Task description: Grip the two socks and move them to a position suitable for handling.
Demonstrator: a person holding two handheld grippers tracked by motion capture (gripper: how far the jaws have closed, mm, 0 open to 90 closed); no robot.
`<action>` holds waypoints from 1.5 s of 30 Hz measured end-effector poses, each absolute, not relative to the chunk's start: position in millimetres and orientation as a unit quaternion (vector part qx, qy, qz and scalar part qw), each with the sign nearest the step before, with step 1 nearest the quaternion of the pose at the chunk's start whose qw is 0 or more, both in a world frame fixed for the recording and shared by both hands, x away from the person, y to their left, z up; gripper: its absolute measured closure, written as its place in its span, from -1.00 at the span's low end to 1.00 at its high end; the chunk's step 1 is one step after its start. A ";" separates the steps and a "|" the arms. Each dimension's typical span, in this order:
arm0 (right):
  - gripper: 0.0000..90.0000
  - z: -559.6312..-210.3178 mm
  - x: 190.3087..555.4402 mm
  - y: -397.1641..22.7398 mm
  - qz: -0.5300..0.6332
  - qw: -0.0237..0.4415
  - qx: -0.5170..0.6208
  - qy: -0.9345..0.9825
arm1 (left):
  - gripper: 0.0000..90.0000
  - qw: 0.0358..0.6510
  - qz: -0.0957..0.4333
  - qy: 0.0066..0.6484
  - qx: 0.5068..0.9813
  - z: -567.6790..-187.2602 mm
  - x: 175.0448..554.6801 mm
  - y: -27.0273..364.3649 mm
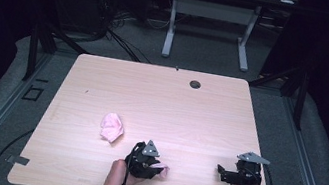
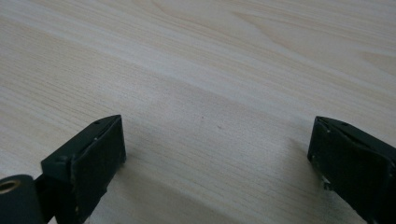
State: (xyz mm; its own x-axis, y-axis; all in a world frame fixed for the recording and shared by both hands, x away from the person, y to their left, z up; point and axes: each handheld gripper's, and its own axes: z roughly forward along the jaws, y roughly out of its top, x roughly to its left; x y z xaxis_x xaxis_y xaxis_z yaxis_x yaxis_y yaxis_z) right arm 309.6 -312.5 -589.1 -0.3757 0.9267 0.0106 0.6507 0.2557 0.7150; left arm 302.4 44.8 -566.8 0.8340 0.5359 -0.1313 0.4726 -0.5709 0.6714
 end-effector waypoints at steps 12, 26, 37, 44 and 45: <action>-0.92 -589.1 309.7 -312.5 0.324 0.213 0.517 0.763 | -0.67 0.393 0.062 0.278 0.874 -537.4 297.8 69.6; -0.92 -589.1 309.7 -312.5 0.324 0.213 0.517 0.763 | -1.00 0.418 0.116 0.331 0.838 -493.0 319.4 136.7; -0.92 -589.1 309.6 -312.5 0.324 0.213 0.517 0.763 | -1.00 0.394 0.139 0.404 0.814 -504.4 368.6 178.1; -0.92 -589.1 309.6 -312.5 0.324 0.213 0.517 0.763 | -0.83 0.356 0.141 0.454 0.805 -533.6 396.5 193.4; -0.92 -589.0 309.7 -312.6 0.324 0.213 0.517 0.763 | -0.73 0.340 0.145 0.460 0.807 -540.4 401.3 194.0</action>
State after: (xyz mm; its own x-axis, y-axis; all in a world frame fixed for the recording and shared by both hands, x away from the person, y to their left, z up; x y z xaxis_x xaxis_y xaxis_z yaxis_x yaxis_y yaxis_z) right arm 309.7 -312.6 -589.0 -0.3758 0.9266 0.0104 0.6508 0.2559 0.7148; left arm 401.3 194.0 -540.4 0.5346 0.8415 -0.0782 0.6440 -0.3457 0.6825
